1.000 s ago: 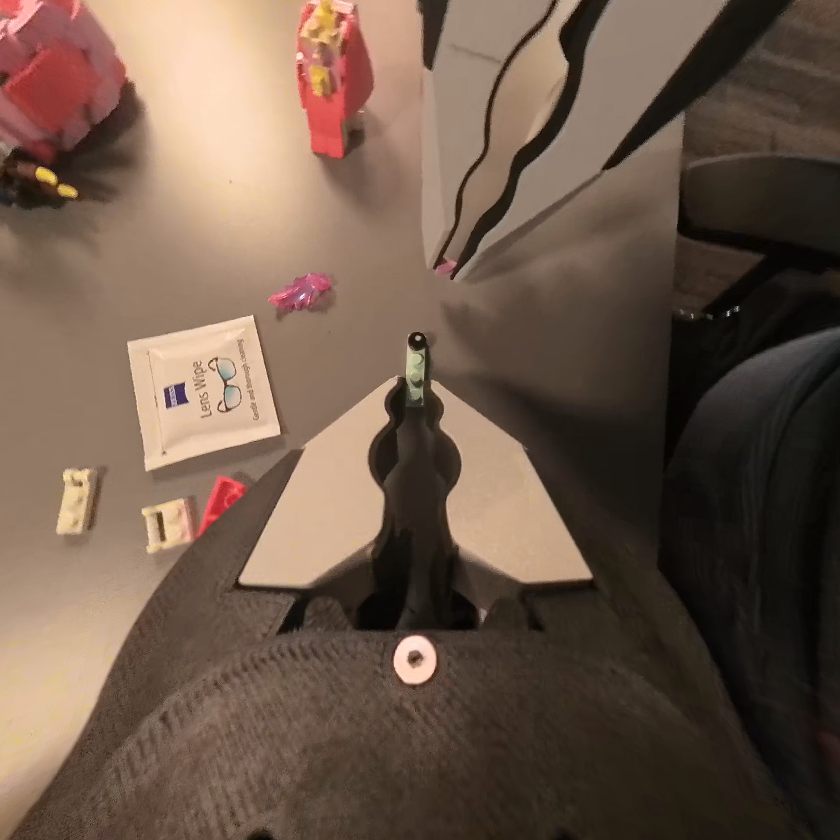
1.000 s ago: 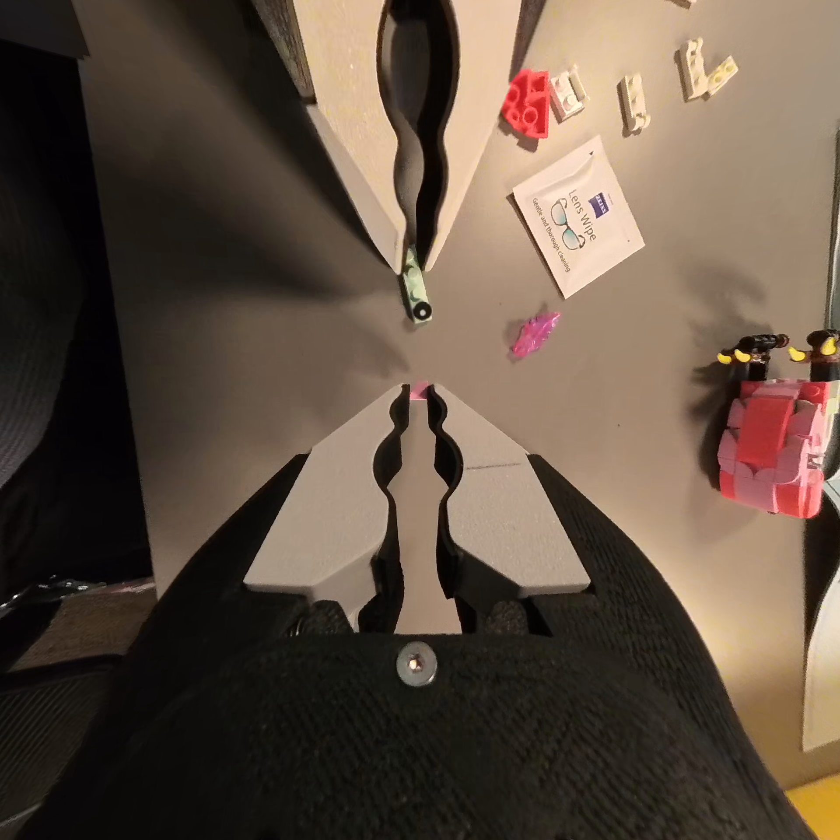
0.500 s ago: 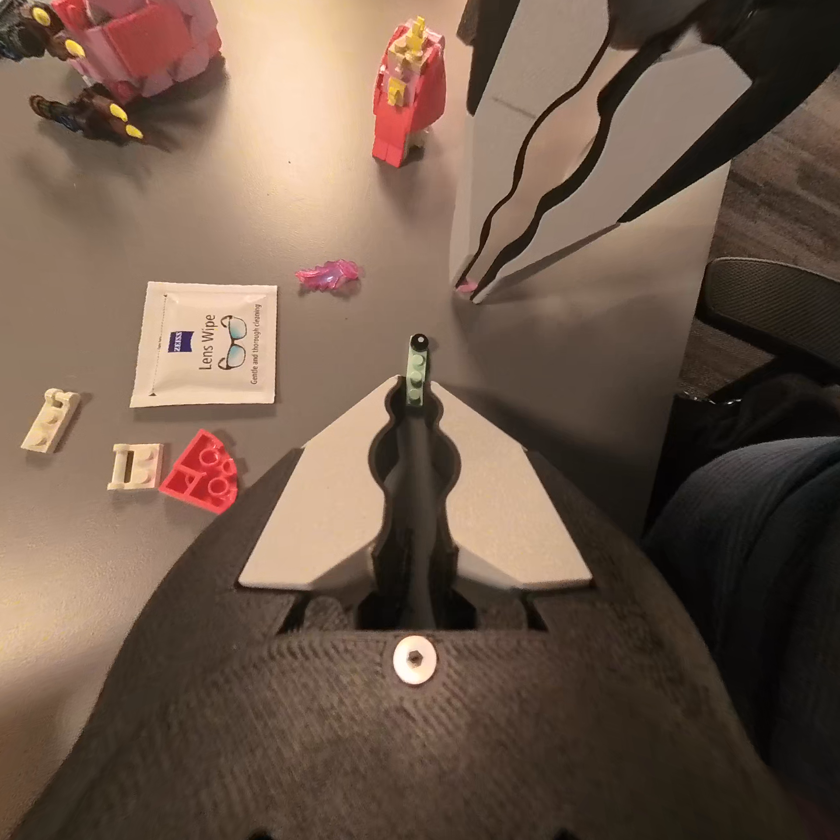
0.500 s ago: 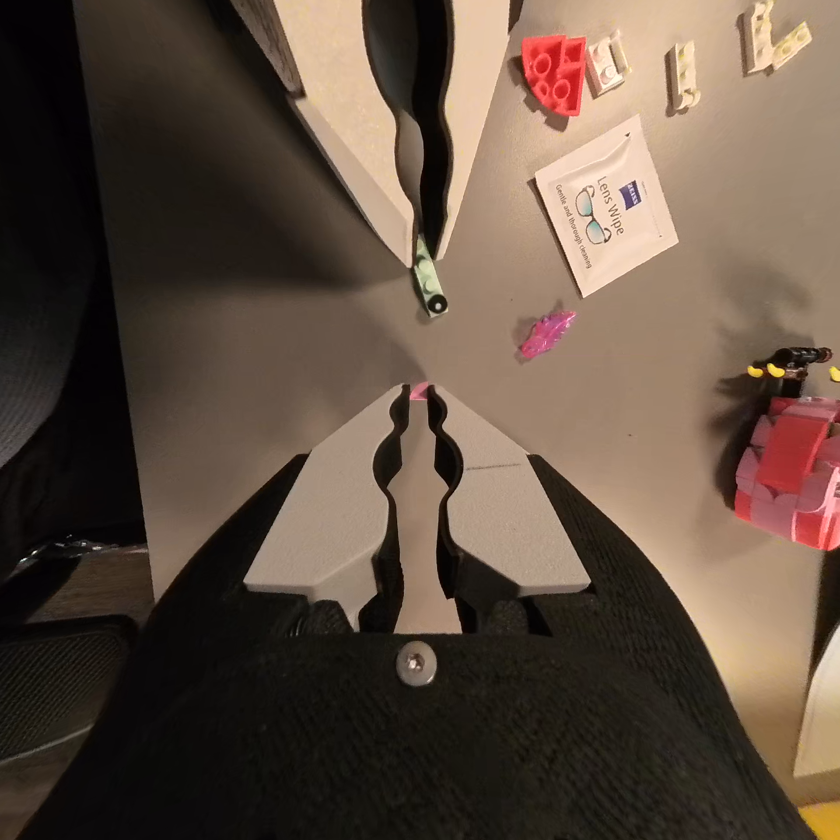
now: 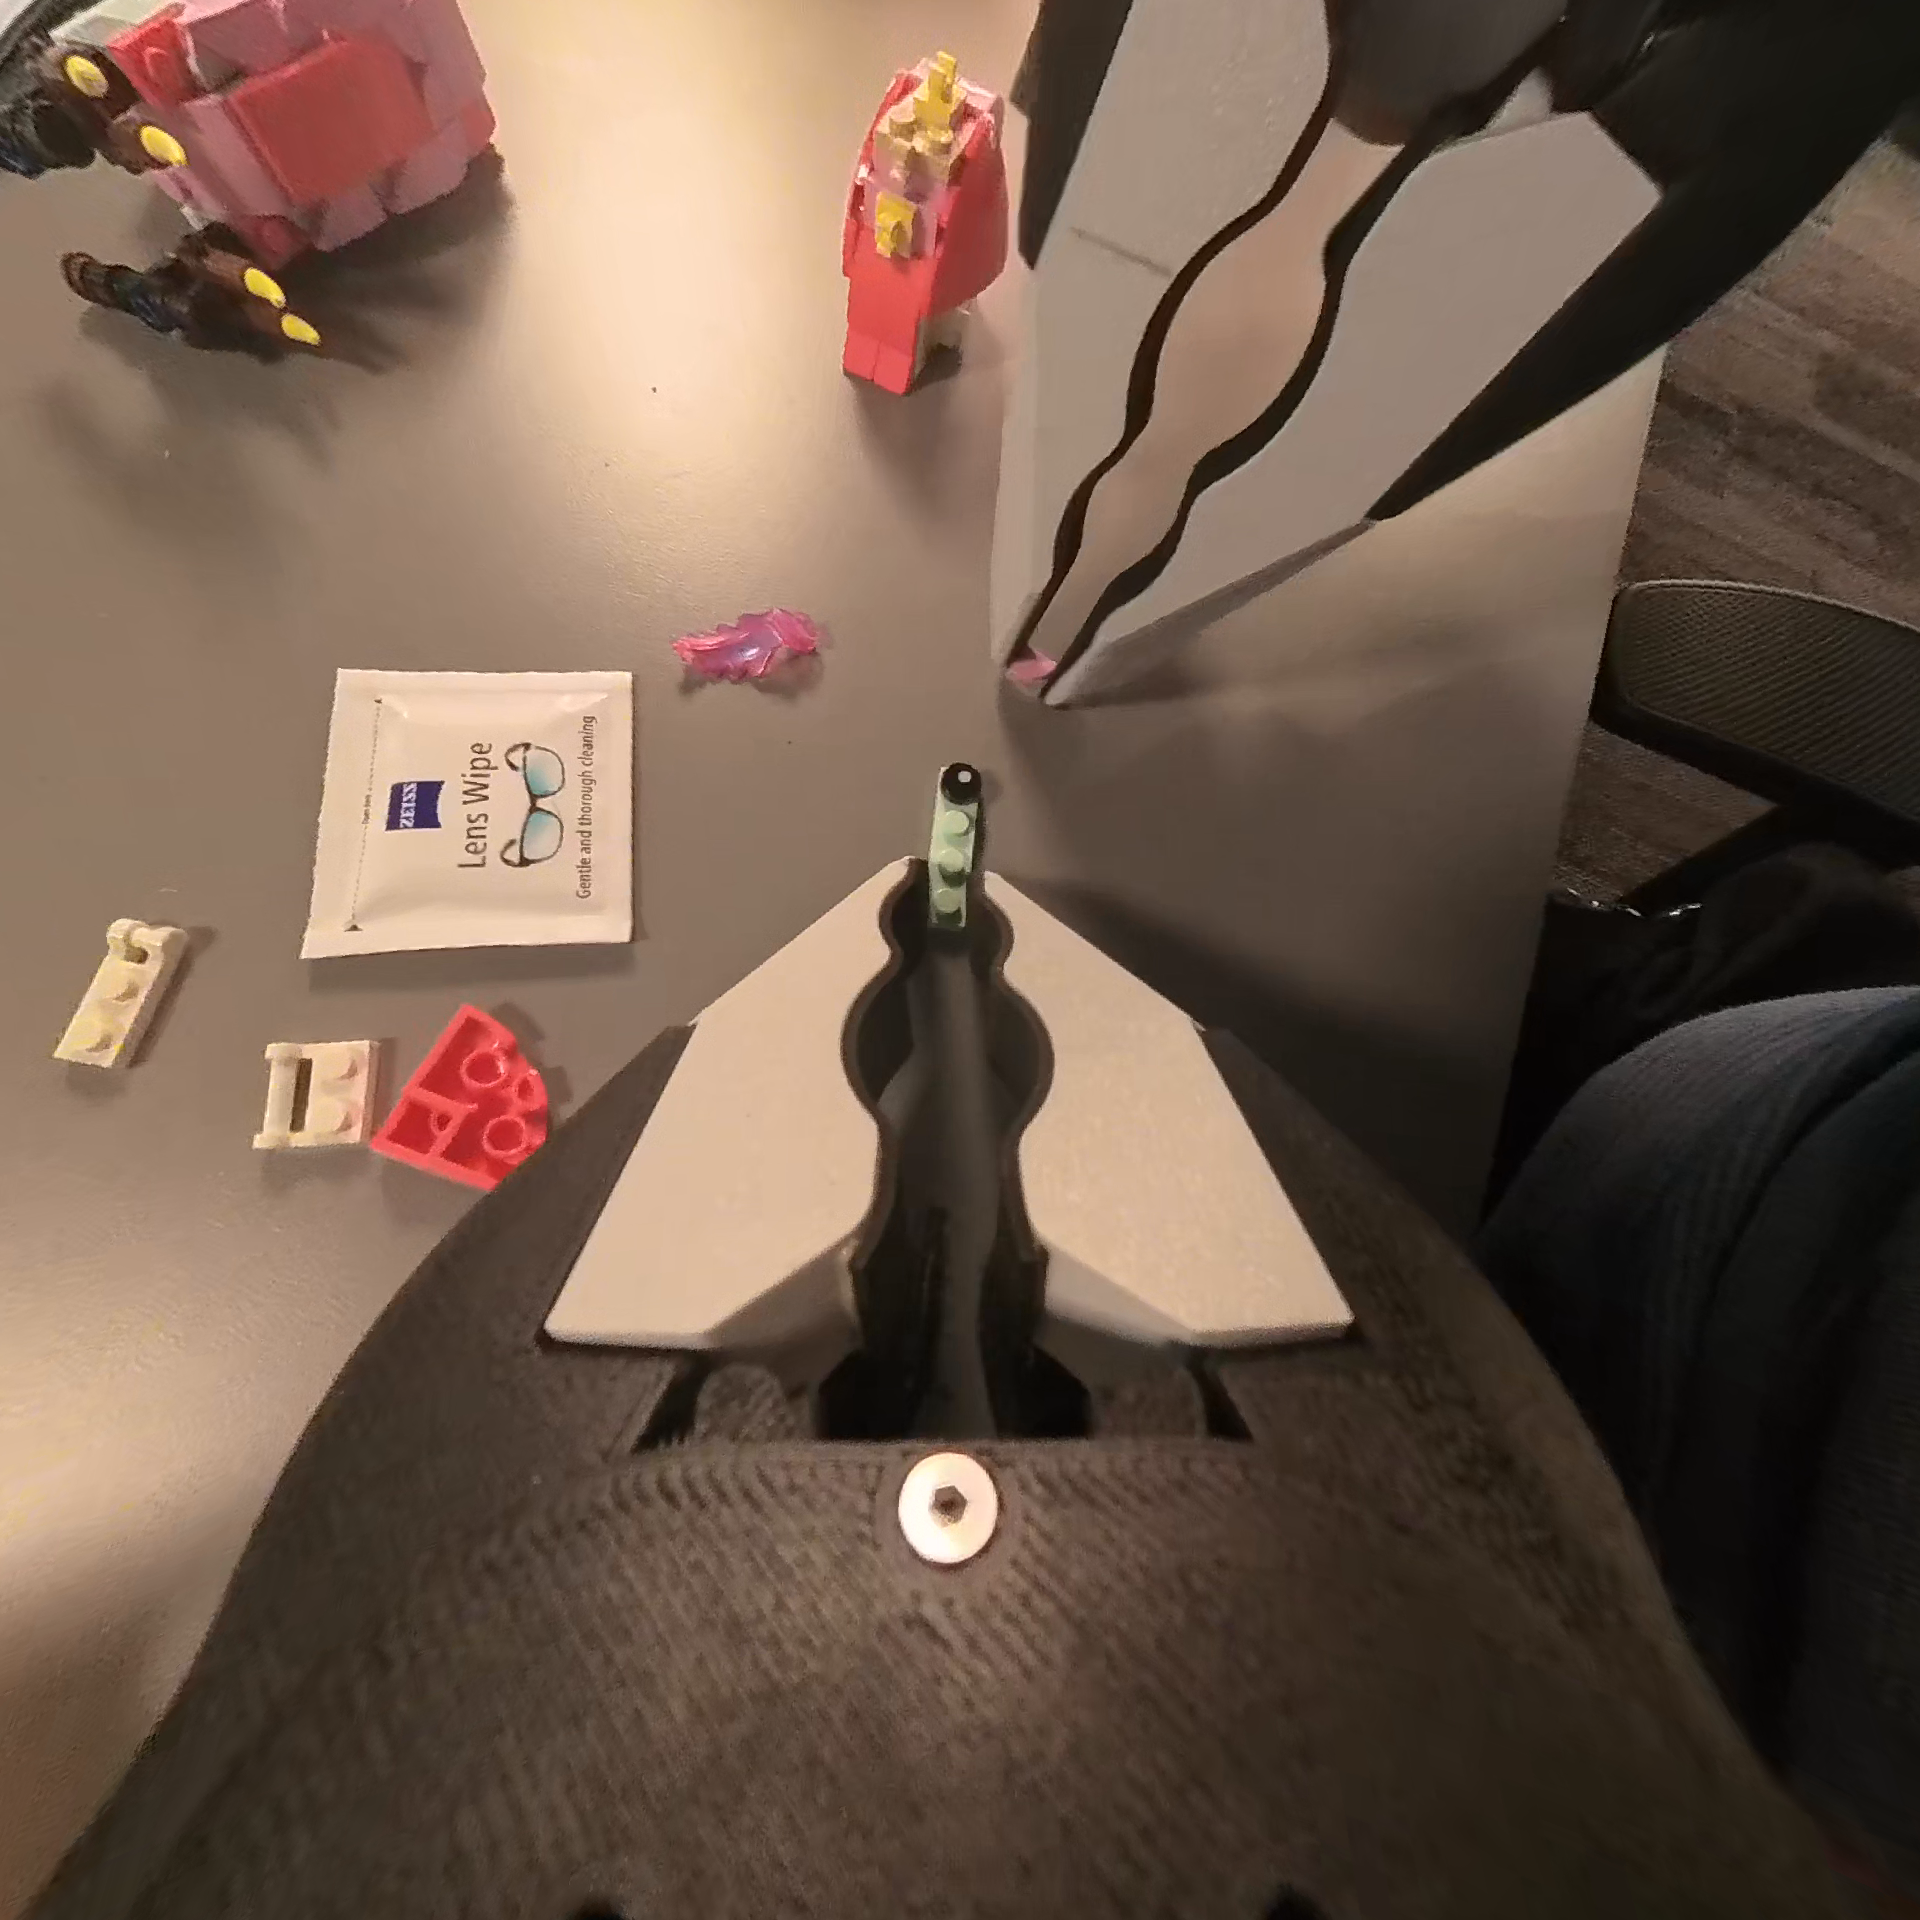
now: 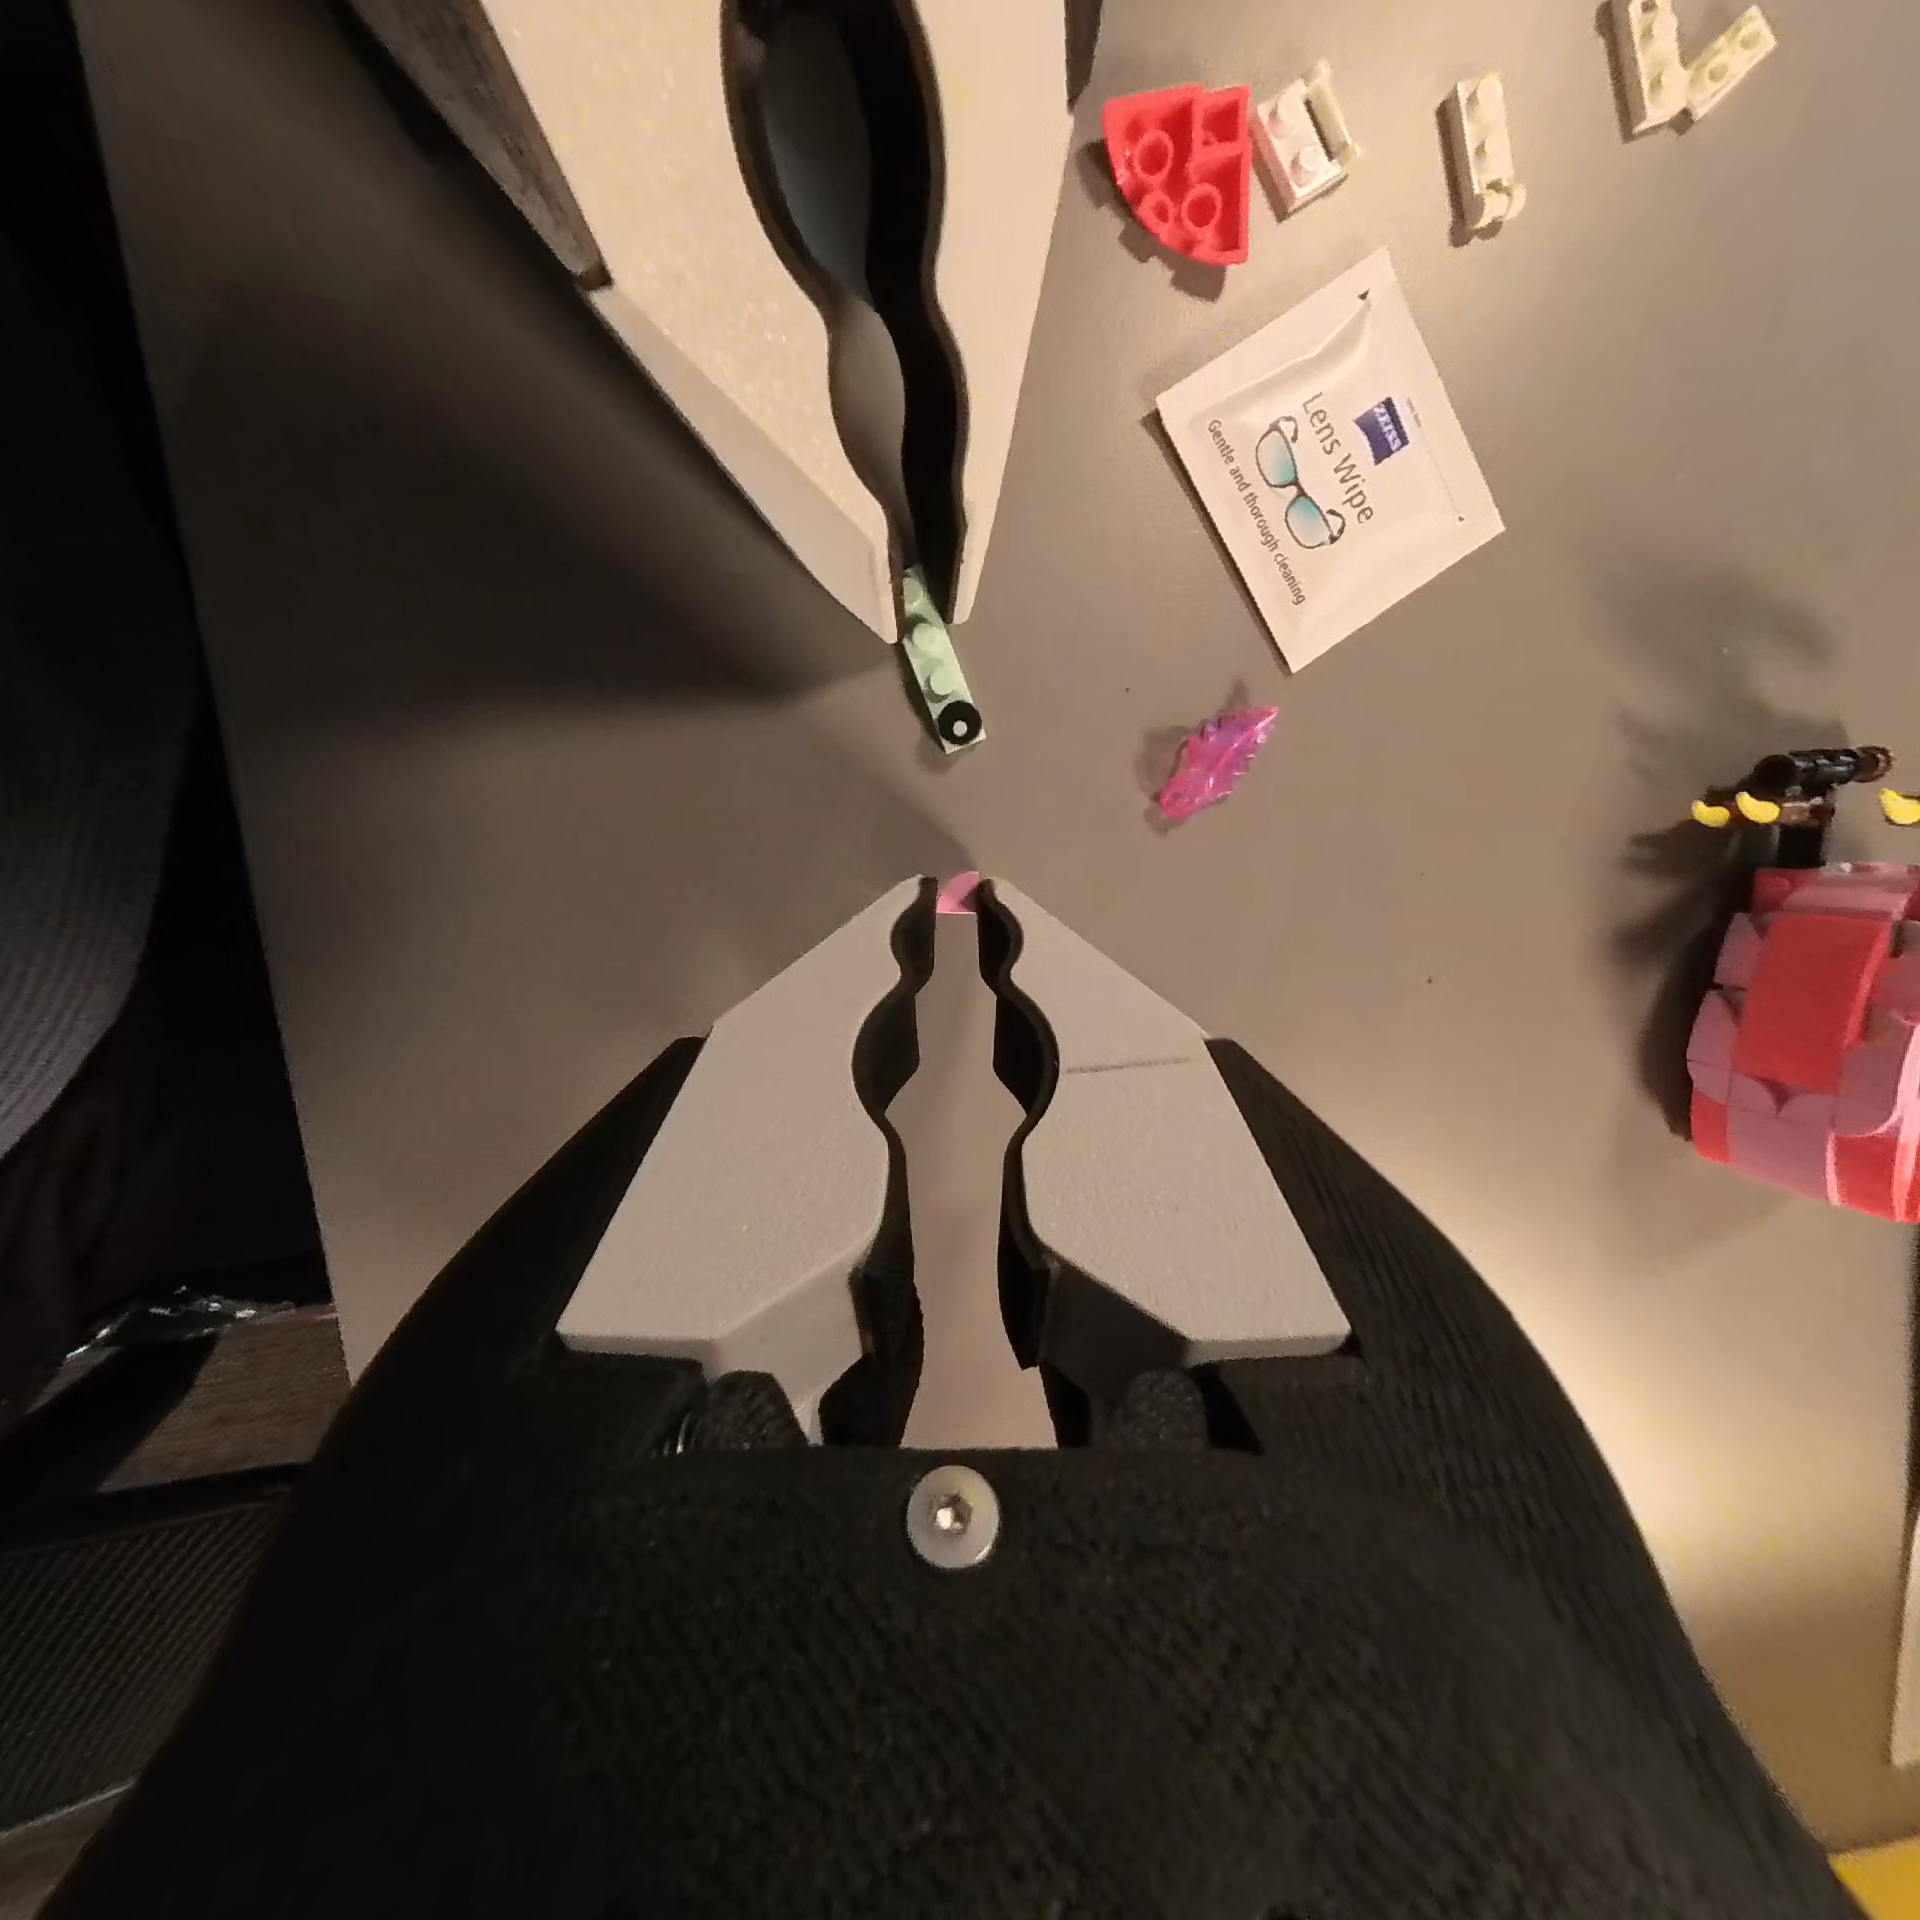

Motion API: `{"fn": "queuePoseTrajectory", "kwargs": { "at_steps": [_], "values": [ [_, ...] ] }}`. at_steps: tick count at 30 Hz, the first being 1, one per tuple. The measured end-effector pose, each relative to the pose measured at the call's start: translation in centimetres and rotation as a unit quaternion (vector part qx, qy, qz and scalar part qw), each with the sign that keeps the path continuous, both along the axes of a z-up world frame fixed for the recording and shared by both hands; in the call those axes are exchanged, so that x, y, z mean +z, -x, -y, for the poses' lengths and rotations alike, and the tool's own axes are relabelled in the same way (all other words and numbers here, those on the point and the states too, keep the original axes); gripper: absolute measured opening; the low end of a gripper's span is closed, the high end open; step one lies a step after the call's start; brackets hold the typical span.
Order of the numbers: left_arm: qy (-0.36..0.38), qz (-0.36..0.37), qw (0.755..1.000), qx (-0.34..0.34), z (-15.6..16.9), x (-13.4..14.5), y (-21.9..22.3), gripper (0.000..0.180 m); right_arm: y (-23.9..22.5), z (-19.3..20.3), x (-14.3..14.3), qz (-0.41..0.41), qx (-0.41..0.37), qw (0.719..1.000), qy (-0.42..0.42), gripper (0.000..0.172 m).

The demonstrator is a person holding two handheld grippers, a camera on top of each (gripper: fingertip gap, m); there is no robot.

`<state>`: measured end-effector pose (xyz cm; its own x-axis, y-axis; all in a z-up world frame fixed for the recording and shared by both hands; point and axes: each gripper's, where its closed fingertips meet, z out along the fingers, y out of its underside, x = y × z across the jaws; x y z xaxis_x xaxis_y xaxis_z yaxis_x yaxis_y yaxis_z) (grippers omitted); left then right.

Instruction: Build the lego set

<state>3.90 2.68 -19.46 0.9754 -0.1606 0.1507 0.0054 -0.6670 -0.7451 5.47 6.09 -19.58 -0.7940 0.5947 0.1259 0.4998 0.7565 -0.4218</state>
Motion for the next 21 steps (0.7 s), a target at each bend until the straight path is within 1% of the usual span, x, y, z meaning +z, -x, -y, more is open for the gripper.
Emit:
{"fn": "queuePoseTrajectory", "kwargs": {
  "at_steps": [8, 13, 21],
  "values": [
    [0.002, 0.012, 1.000, 0.005, -0.06, 0.03, 0.12, 0.006, 0.14, -0.09, -0.02, 0.003, -0.018, 1.000, 0.008, 0.006],
    [0.003, 0.014, 1.000, 0.007, -0.07, 0.04, 0.13, 0.006, 0.02, -0.09, -0.06, 0.024, -0.039, 0.999, 0.027, 0.007],
    [0.002, 0.013, 1.000, 0.010, -0.07, 0.04, 0.16, 0.006, 0.14, -0.28, -0.03, 0.028, -0.045, 0.998, 0.027, 0.015]
  ]
}}
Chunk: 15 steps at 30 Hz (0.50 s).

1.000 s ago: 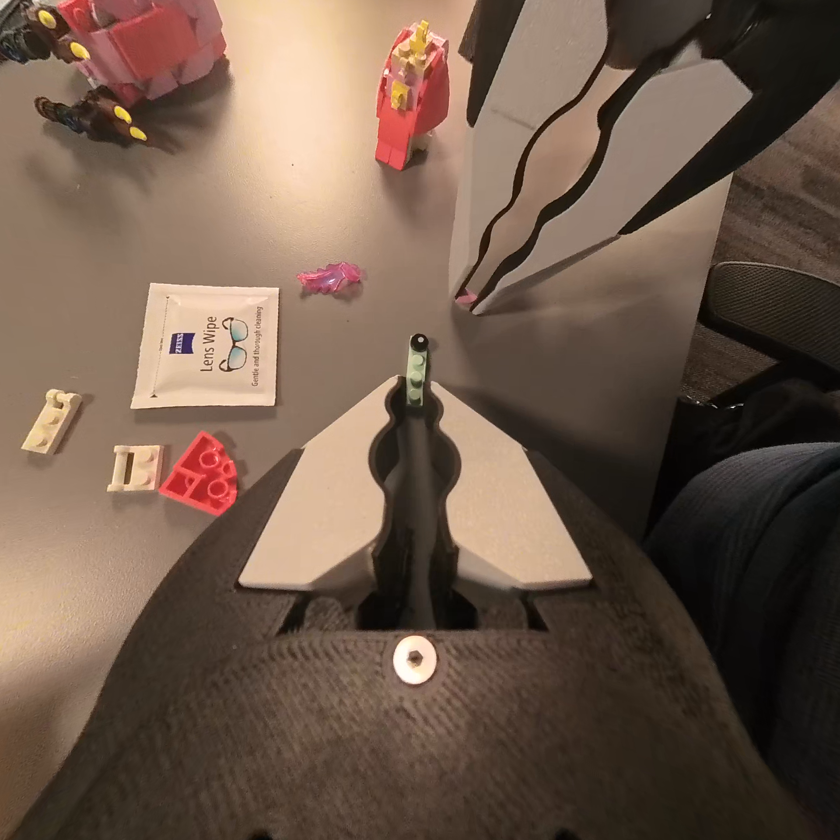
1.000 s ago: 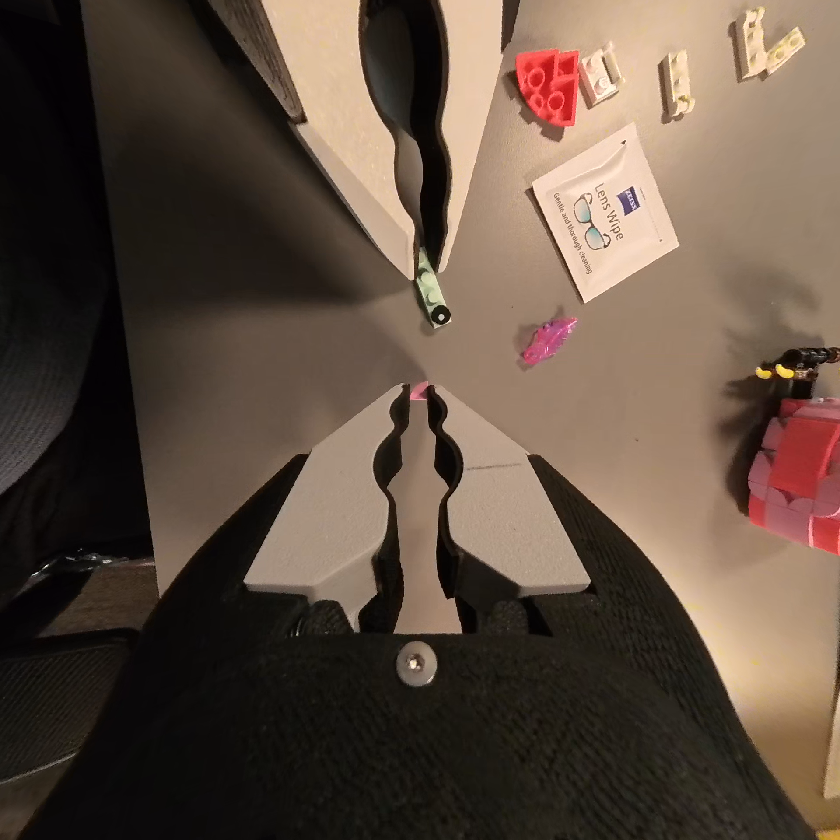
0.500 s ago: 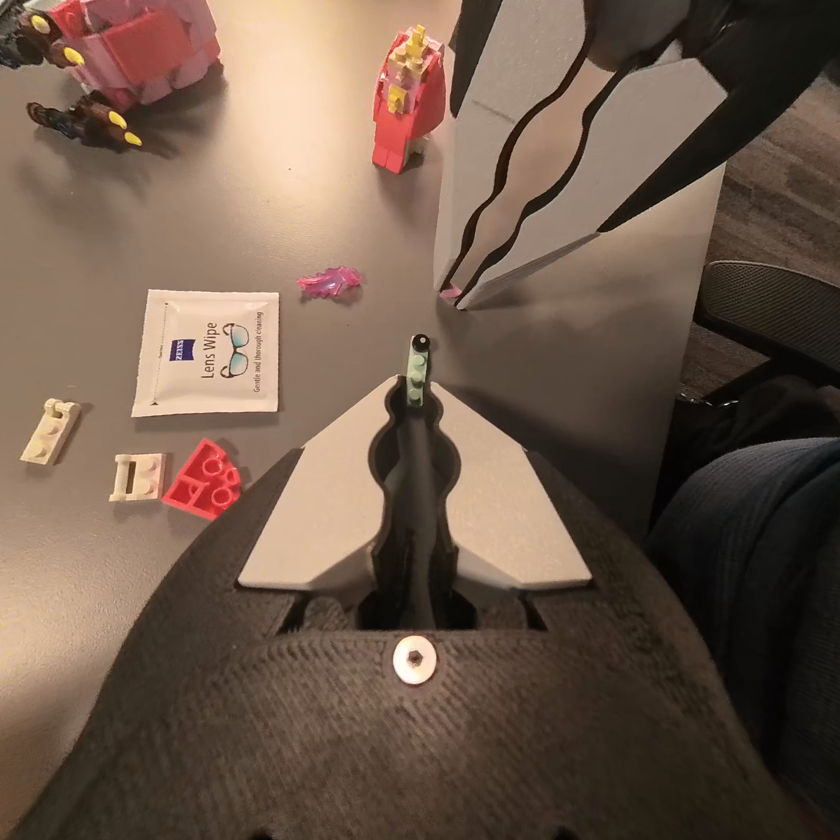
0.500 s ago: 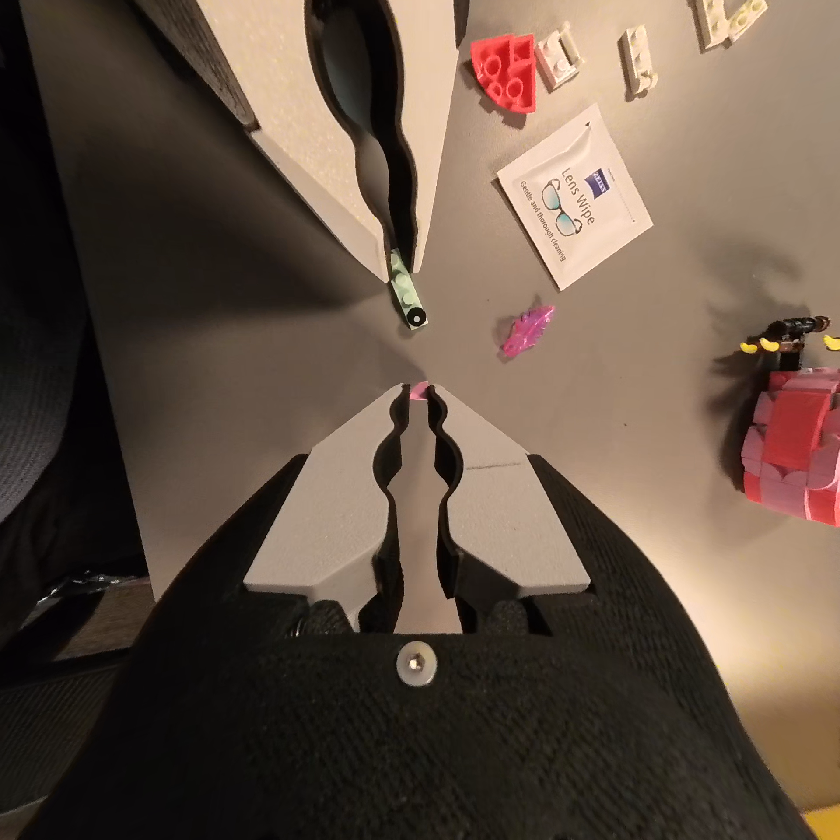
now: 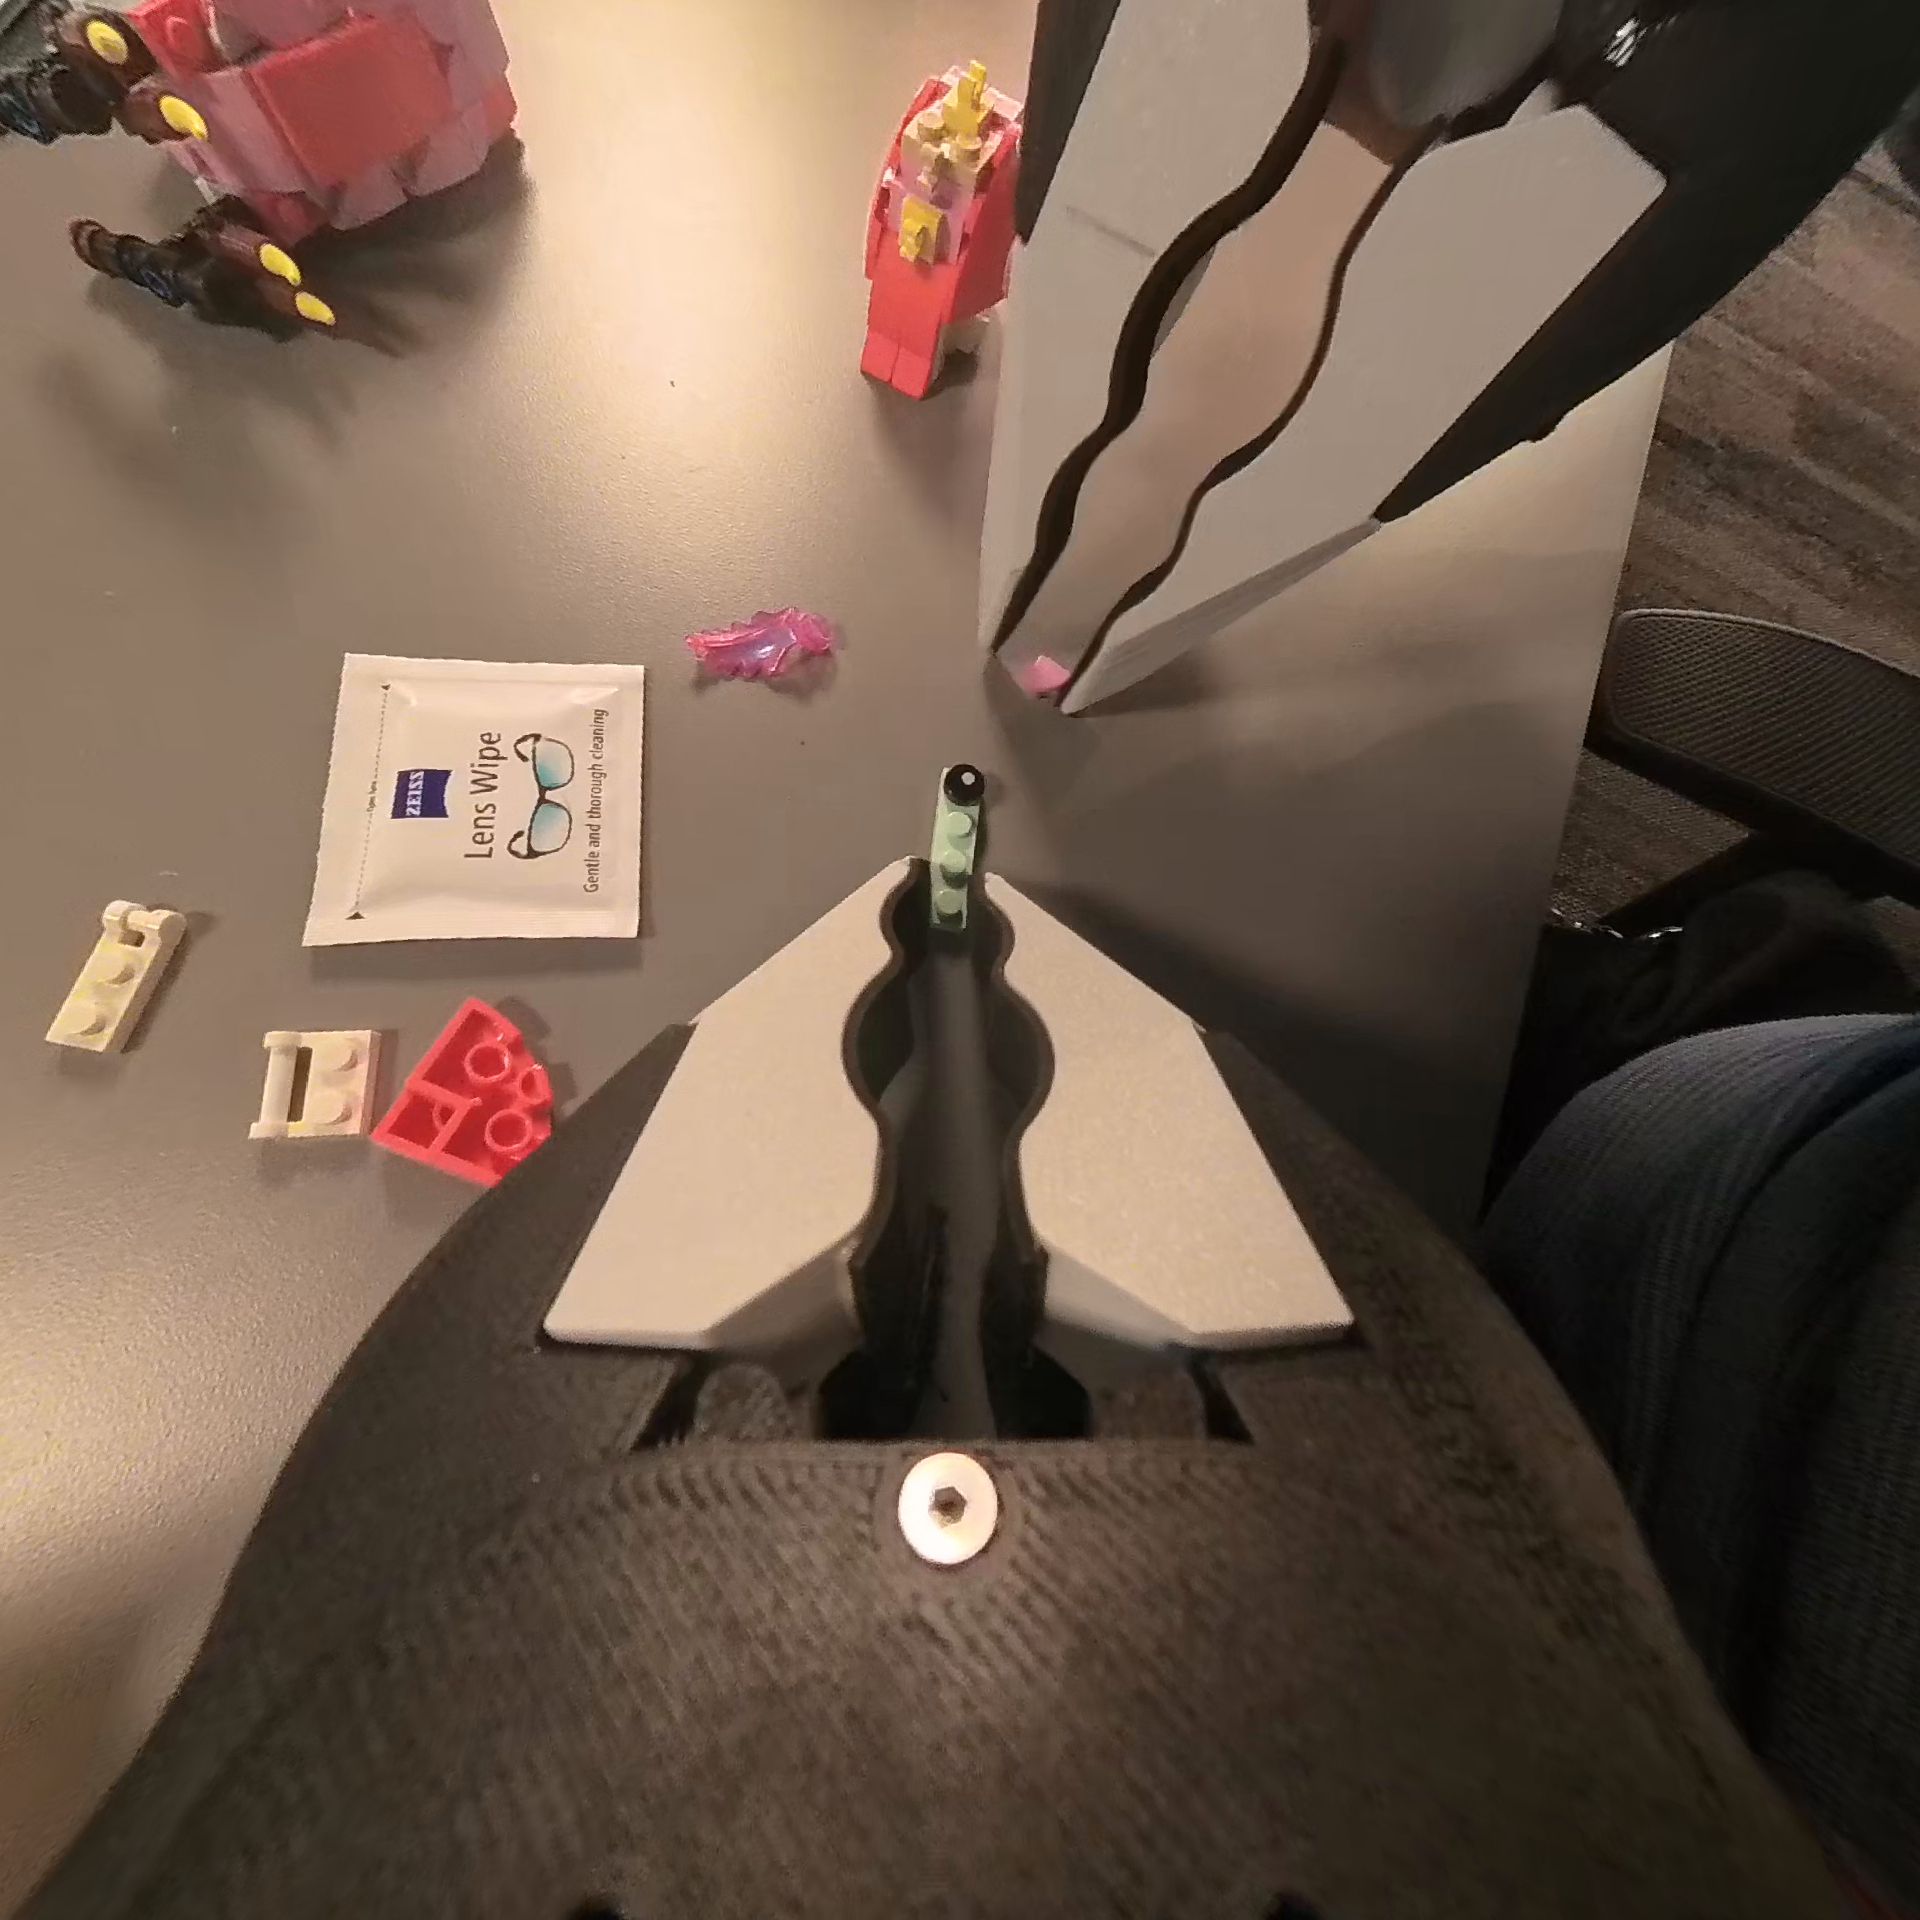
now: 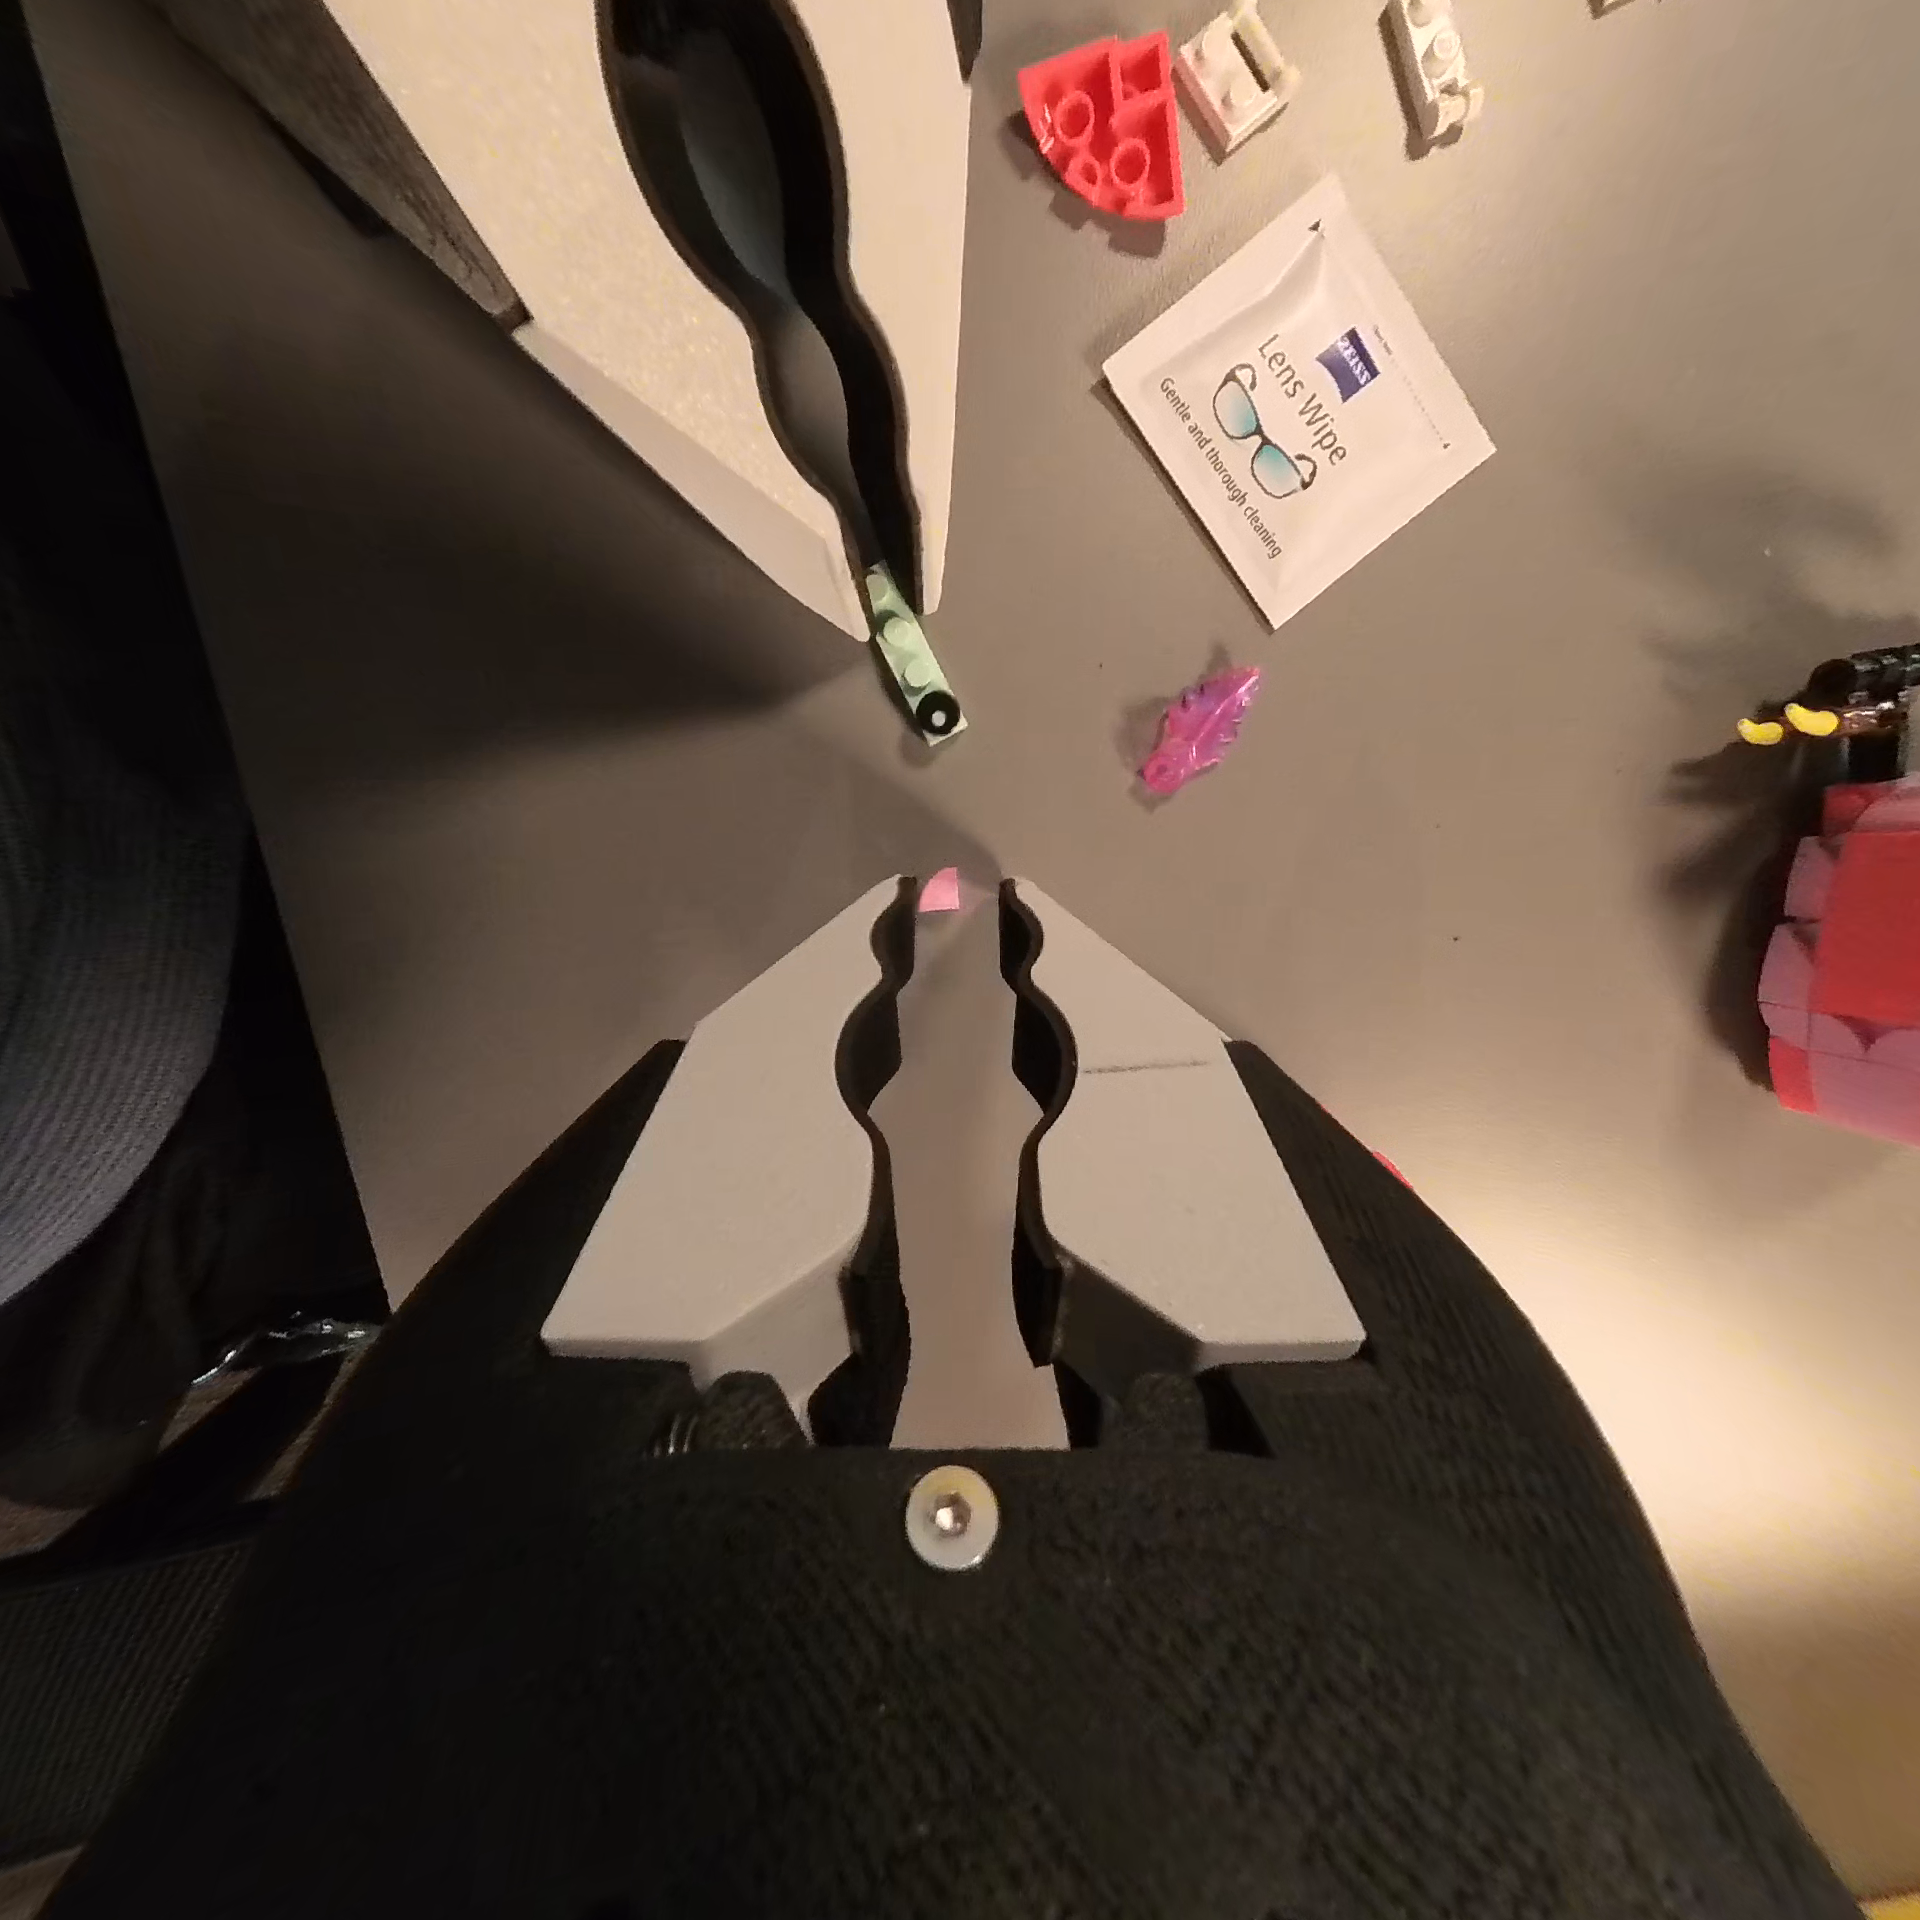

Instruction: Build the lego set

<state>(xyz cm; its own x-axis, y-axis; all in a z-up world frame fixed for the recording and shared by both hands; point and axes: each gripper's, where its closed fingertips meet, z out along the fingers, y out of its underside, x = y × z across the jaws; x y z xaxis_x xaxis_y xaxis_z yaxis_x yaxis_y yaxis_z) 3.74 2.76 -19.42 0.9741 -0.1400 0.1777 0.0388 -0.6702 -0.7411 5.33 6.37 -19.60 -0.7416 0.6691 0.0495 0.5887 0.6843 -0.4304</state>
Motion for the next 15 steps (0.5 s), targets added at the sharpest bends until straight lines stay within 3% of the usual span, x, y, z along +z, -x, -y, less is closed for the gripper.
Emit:
{"fn": "queuePoseTrajectory", "kwargs": {
  "at_steps": [15],
  "values": [
    [0.000, -0.003, 1.000, 0.006, 0.0, 0.0, 0.1, 0.006, 0.0, -1.6, 0.1, -0.034, -0.030, 0.999, -0.029, 0.018]
  ]
}}
